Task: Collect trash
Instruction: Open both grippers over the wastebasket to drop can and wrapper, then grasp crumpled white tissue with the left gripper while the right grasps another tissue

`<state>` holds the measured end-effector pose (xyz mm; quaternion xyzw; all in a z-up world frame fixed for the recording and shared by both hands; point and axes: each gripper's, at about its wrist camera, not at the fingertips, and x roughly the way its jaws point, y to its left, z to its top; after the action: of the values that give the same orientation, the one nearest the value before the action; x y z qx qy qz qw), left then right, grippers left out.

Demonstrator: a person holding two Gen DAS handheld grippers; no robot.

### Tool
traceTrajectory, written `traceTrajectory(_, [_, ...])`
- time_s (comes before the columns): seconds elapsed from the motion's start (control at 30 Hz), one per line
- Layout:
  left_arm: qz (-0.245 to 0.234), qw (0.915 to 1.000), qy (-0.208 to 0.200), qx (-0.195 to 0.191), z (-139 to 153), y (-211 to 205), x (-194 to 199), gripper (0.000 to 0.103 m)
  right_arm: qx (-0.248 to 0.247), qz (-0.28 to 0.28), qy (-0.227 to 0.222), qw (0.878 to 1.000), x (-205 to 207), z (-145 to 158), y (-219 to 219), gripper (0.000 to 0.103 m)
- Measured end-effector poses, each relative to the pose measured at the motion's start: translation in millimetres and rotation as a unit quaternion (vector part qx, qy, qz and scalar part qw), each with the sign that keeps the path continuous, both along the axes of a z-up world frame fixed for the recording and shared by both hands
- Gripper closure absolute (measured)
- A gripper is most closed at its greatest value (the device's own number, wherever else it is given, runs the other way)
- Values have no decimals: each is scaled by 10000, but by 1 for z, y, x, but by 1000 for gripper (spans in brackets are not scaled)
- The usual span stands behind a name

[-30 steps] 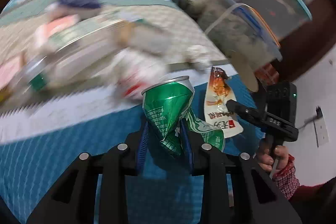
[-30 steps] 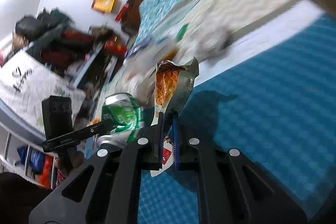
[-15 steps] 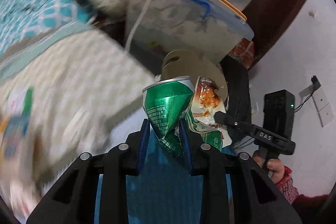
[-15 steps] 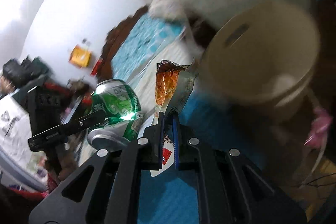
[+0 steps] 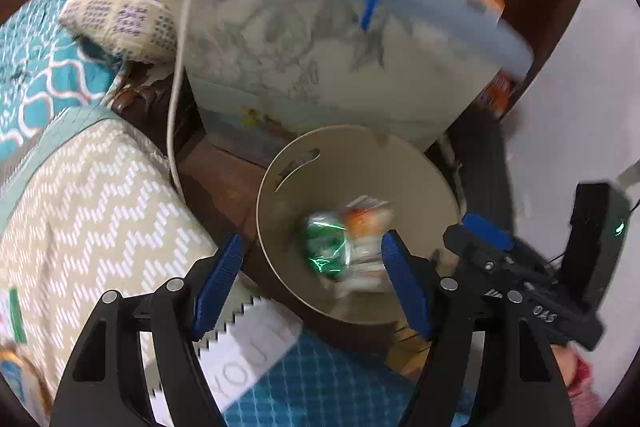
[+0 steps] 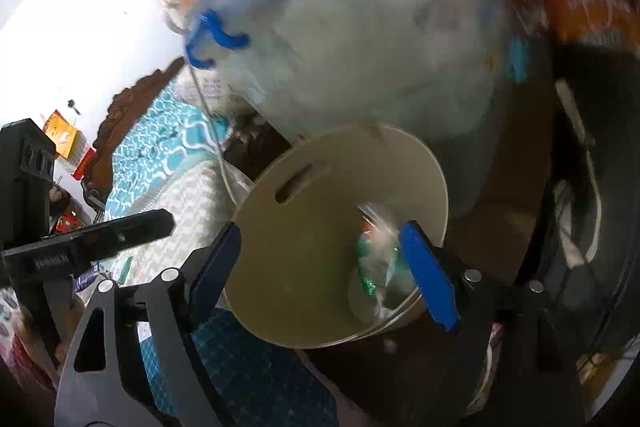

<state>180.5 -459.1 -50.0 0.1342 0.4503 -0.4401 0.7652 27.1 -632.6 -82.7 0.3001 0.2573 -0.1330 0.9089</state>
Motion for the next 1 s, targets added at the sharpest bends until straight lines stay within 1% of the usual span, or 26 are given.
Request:
traceTrajectory(0.03, [36, 9999, -19, -130, 7, 12, -2, 35, -62, -18, -78, 9999, -4, 5, 3, 28])
traceTrajectory(0.1, [119, 9994, -109, -316, 20, 40, -6, 35, -48, -6, -255, 9997, -8, 13, 17, 28])
traceTrajectory(0.17, [196, 9987, -150, -436, 29, 71, -10, 35, -1, 126, -429, 9990, -8, 20, 30, 30])
traceTrajectory(0.27, [394, 9971, -213, -609, 40, 136, -20, 35, 94, 527, -585, 9969, 2, 31, 57, 34])
traceTrajectory(0.3, [542, 9961, -234, -658, 42, 171, -23, 35, 144, 631, -607, 9961, 6, 32, 64, 36])
traceTrajectory(0.37, [802, 9942, -277, -657, 44, 212, -26, 35, 321, 951, -645, 9929, 19, 34, 86, 39])
traceTrajectory(0.47, [1465, 9871, -332, -559, 46, 291, -25, 35, 526, 1349, -633, 9874, 36, 33, 117, 42])
traceTrajectory(0.5, [1797, 9818, -290, -535, 44, 325, -24, 35, 578, 1489, -611, 9853, 44, 31, 128, 43])
traceTrajectory(0.57, [2153, 9749, -215, -532, 42, 361, -25, 35, 604, 1719, -525, 9819, 58, 27, 150, 43])
traceTrajectory(0.6, [2400, 9691, -150, -554, 38, 385, -25, 36, 607, 1842, -461, 9799, 66, 24, 163, 43])
traceTrajectory(0.67, [2620, 9632, -40, -601, 33, 408, -24, 36, 633, 2022, -351, 9767, 78, 17, 182, 43])
traceTrajectory(0.73, [2788, 9578, 166, -677, 23, 426, -25, 36, 633, 2184, -216, 9736, 88, 11, 204, 42])
traceTrajectory(0.8, [2802, 9573, 260, -667, 16, 427, -24, 34, 581, 2289, -39, 9717, 100, 2, 223, 41])
traceTrajectory(0.83, [2785, 9578, 275, -651, 12, 430, -25, 34, 554, 2320, 44, 9711, 104, -2, 229, 38])
traceTrajectory(0.87, [2765, 9584, 295, -639, 9, 427, -25, 31, 506, 2346, 141, 9707, 111, -6, 236, 35])
traceTrajectory(0.9, [2748, 9589, 322, -625, 5, 424, -25, 20, 435, 2357, 234, 9706, 117, -10, 242, 28])
traceTrajectory(0.93, [2764, 9586, 315, -603, 2, 417, -24, 15, 342, 2369, 346, 9703, 124, -13, 250, 26])
traceTrajectory(1.0, [2730, 9604, 265, -484, -5, 404, -21, 13, 251, 2403, 458, 9693, 131, -19, 259, 26])
